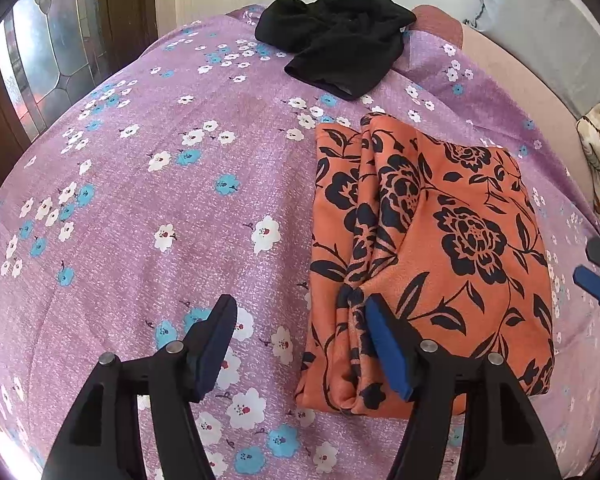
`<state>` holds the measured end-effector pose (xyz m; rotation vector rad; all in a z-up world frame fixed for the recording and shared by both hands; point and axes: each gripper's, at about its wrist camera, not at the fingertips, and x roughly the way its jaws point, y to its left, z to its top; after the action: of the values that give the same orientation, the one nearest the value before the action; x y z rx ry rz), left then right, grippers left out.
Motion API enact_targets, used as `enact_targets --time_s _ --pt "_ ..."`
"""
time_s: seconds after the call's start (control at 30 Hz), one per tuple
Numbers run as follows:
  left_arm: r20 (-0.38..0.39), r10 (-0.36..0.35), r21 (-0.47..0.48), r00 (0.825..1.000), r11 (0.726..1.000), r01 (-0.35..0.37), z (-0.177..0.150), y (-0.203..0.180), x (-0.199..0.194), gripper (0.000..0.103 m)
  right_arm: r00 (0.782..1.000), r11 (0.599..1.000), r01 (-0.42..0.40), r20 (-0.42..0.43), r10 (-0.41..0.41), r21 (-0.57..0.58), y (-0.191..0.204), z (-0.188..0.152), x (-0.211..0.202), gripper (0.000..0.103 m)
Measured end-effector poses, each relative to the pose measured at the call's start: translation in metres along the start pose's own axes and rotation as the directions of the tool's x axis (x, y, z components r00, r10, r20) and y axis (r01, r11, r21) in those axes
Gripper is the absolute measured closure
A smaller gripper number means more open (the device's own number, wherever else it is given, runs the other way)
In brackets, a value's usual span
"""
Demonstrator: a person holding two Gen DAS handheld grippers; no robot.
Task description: Fold small clothes
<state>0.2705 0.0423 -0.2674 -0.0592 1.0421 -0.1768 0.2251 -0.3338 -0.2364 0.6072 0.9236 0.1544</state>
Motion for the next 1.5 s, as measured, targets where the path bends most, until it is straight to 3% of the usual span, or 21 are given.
enact_targets --time_s 0.27,0.47,0.53,0.6,0.67,0.77,0.9,1.03,1.13,1.4,1.5 --pt "0.024 0.051 0.026 0.998 0.998 -0.052 0.000 -0.006 0.000 0.029 0.999 0.994 -0.031 0.017 0.029 0.101 -0.061 -0.028 -0.020 0.041" --pt "0.025 0.073 0.017 0.997 0.997 -0.074 0.002 -0.003 0.003 0.021 0.983 0.977 -0.180 -0.014 0.183 0.115 -0.054 -0.038 0.007 0.040" --pt "0.030 0.053 -0.011 0.998 0.999 -0.053 0.005 0.001 0.001 0.021 0.986 0.983 -0.159 -0.044 0.163 0.093 -0.050 -0.052 0.023 0.040" --pt "0.054 0.039 -0.050 0.998 0.998 -0.037 0.008 0.007 -0.003 0.021 0.986 0.986 -0.166 0.007 0.166 0.033 -0.050 -0.061 0.024 0.040" --pt "0.091 0.047 -0.091 0.995 0.995 -0.038 0.011 0.016 -0.010 0.022 0.983 0.981 -0.186 0.014 0.186 0.053 -0.055 -0.061 0.020 0.040" --pt "0.108 0.003 -0.127 0.994 0.992 0.011 0.013 0.026 -0.014 0.022 0.988 0.986 -0.152 0.001 0.152 0.066 -0.056 -0.055 0.008 0.041" --pt "0.064 -0.044 -0.145 0.997 0.988 0.053 0.014 0.031 -0.007 0.022 0.986 0.980 -0.166 0.022 0.165 0.107 -0.072 -0.052 -0.006 0.039" --pt "0.013 -0.122 -0.153 0.992 0.980 0.123 0.012 0.030 0.002 0.021 0.986 0.976 -0.164 -0.011 0.167 0.142 -0.088 -0.054 -0.003 0.036" --pt "-0.040 -0.183 -0.150 0.982 0.973 0.175 0.010 0.025 0.012 0.020 0.977 0.963 -0.207 -0.021 0.214 0.175 -0.098 -0.056 0.007 0.036" --pt "-0.073 -0.290 -0.201 0.954 0.942 0.271 0.009 0.024 0.020 0.020 0.942 0.916 -0.323 -0.015 0.336 0.240 -0.103 -0.060 0.041 0.036" --pt "-0.086 -0.326 -0.167 0.941 0.936 0.309 0.007 0.013 0.019 0.020 0.941 0.921 -0.329 -0.008 0.338 0.210 -0.090 -0.056 0.050 0.026"
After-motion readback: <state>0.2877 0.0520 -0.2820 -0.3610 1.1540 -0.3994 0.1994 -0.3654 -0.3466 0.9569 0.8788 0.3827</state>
